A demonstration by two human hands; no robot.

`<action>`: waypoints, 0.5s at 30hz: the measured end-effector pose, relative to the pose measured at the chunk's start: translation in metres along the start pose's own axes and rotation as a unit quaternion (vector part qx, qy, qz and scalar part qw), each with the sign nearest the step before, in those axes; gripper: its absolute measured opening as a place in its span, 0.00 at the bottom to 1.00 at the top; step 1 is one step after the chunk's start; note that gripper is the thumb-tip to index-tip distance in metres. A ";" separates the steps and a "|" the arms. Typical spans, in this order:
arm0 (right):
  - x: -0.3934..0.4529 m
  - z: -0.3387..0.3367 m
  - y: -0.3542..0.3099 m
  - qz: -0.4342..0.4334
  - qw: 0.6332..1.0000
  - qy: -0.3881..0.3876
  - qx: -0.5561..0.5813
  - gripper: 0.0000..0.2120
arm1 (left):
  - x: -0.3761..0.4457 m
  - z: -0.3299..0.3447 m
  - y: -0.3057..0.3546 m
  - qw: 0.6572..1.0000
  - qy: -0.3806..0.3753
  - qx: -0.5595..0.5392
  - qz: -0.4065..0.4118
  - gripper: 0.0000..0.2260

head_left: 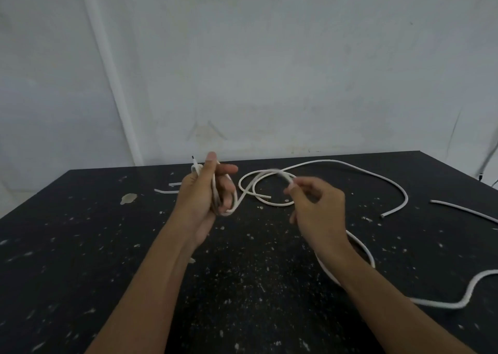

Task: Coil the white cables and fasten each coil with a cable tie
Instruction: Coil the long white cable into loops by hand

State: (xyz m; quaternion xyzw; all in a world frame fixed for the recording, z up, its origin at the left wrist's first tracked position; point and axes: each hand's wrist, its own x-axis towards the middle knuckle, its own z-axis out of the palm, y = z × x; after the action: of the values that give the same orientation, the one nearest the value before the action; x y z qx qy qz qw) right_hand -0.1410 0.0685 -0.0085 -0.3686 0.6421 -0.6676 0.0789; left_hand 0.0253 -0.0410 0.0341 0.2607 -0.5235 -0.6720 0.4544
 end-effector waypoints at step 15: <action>-0.003 0.005 -0.011 -0.029 0.981 -0.017 0.192 0.09 | -0.006 0.012 -0.012 0.979 -0.090 0.183 -0.020 0.23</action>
State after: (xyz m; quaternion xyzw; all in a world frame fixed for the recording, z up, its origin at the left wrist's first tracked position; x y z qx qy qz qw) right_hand -0.1325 0.0682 -0.0001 -0.3763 0.4893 -0.7742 0.1396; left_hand 0.0145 -0.0294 0.0260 0.2885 -0.6710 -0.5947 0.3361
